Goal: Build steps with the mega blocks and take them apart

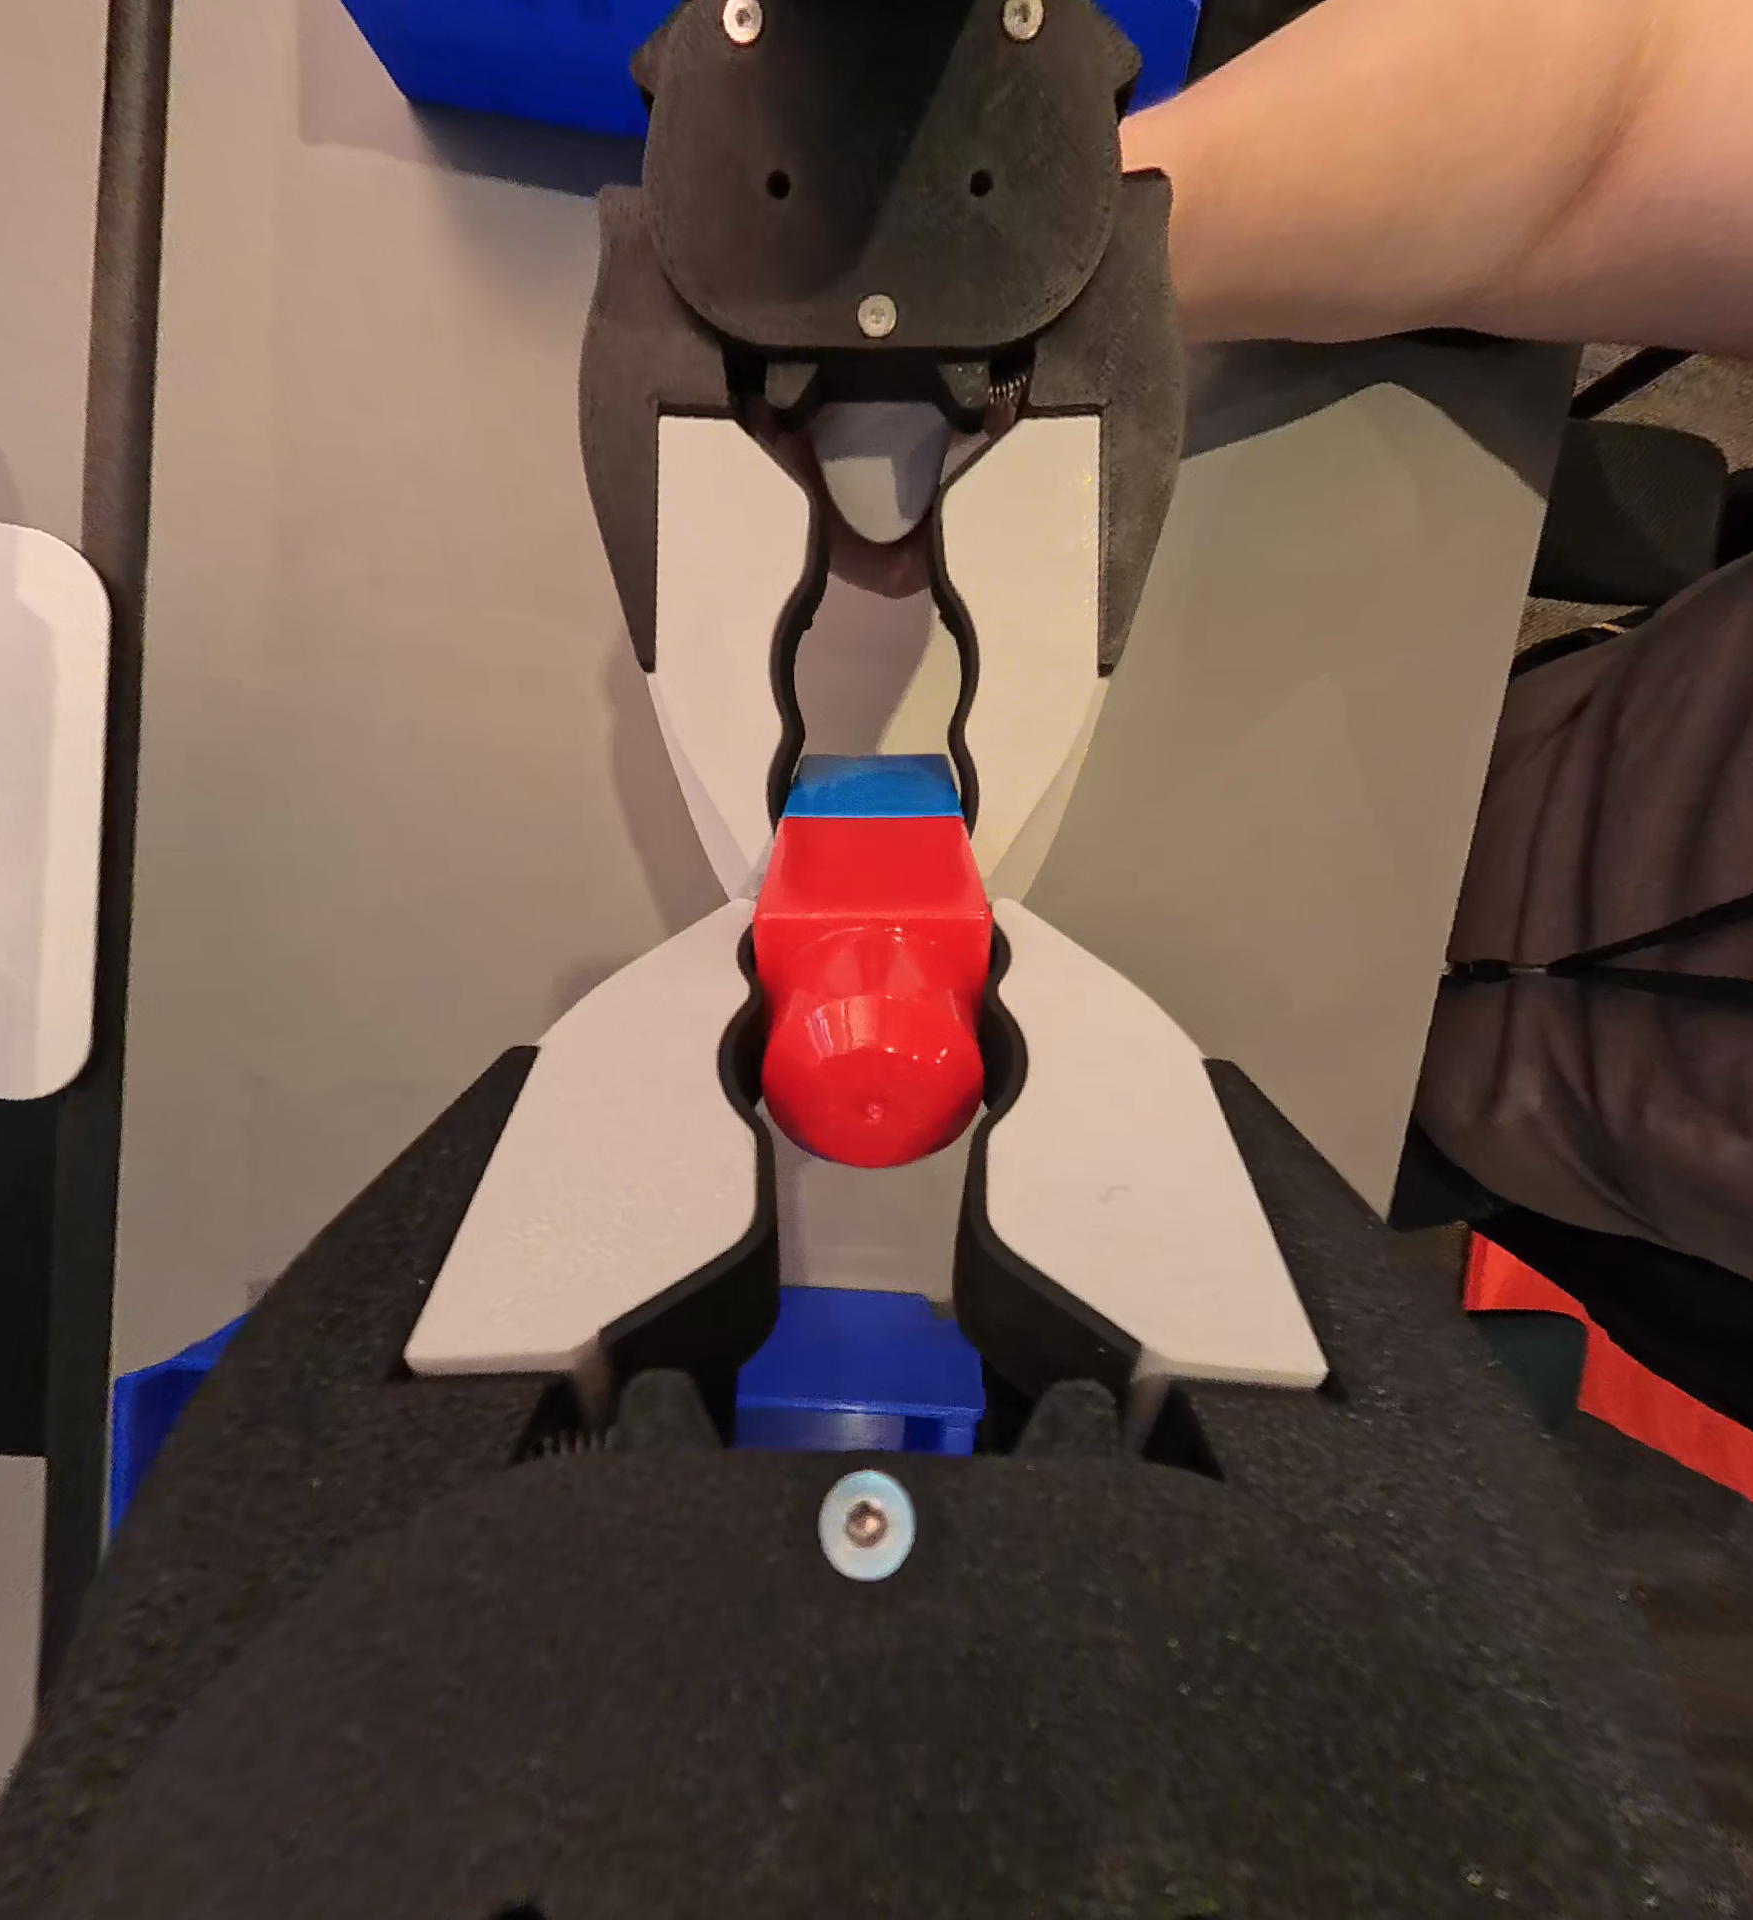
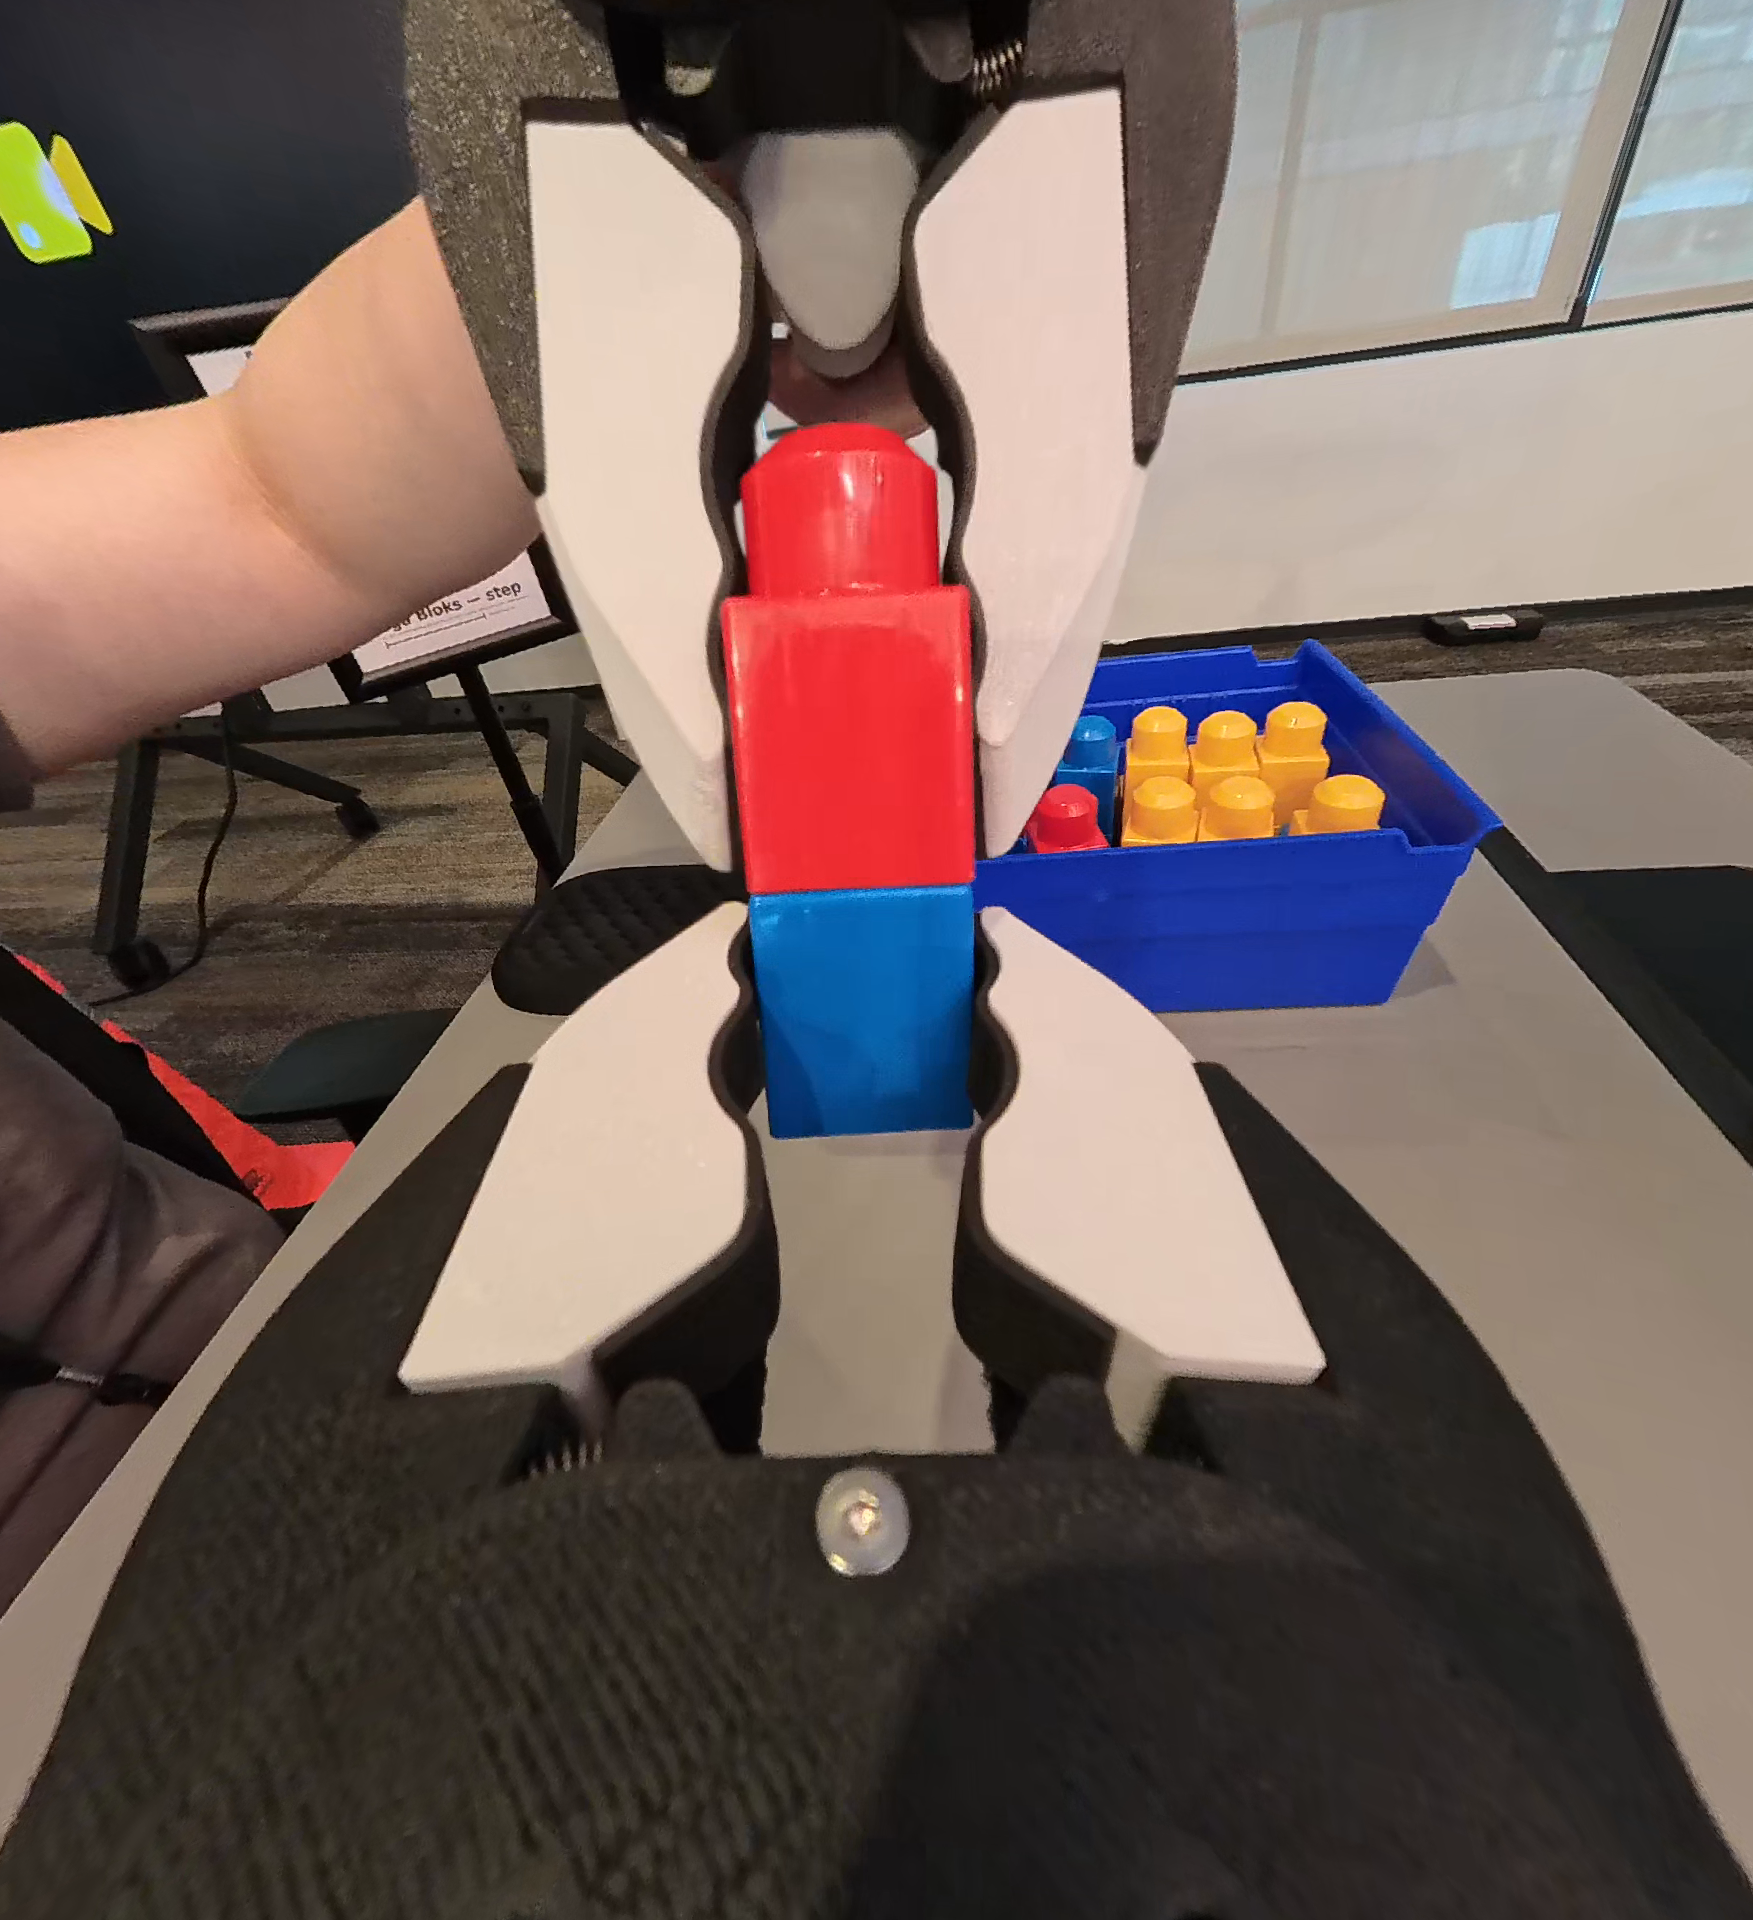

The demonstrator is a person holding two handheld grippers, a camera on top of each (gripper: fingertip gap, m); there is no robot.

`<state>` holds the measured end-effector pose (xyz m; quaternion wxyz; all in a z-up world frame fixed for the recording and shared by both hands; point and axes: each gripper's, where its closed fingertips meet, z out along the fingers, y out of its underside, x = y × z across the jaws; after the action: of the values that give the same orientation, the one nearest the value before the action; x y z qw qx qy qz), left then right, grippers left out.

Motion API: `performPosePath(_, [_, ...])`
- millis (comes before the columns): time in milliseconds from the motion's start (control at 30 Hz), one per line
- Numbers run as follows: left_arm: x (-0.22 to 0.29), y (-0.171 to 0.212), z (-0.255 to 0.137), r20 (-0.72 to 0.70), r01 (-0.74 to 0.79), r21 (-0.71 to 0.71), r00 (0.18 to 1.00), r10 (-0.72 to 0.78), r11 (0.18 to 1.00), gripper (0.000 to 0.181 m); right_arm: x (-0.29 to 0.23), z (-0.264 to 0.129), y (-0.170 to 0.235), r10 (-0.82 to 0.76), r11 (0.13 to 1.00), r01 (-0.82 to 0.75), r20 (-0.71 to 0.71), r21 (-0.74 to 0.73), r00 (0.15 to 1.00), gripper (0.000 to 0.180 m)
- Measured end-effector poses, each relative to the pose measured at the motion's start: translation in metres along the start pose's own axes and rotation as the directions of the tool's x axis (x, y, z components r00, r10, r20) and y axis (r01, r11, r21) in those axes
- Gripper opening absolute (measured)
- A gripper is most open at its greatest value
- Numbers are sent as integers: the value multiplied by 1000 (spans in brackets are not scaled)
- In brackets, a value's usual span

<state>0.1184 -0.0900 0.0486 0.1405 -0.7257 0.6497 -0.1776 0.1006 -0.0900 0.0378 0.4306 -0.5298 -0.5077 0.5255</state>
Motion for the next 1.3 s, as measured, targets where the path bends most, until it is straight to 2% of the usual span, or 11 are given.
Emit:
performPosePath(500, [-2,-1,1,7,-30,23,1000,30,999,37,1,0,0,16,1000,-16,9,12,1000,37])
performPosePath(667, [-5,-2,2,14,-26,21,1000,26,999,36,6,0,3,-15,1000,14,-45,-20,999,37])
performPosePath(767, [-4,-4,0,3,-19,21,1000,19,1000,36,9,4,4,-28,998,23,-94,-51,995,44])
performPosePath(900, [-6,-3,0,40,-63,-10,997,63,998,36,12,4,6,-87,993,73,-150,-97,985,41])
performPosePath(1167, [-8,-7,-3,48,-72,21,996,71,997,36,14,0,5,-91,991,72,-170,-114,981,41])
performPosePath(1233, [-16,-12,-19,102,-74,54,992,68,996,36,23,-3,17,-108,982,73,-199,-174,974,41])
performPosePath(1300, [-13,-21,-47,88,-60,142,995,48,988,36,30,-4,29,-82,984,49,-191,-172,978,41])
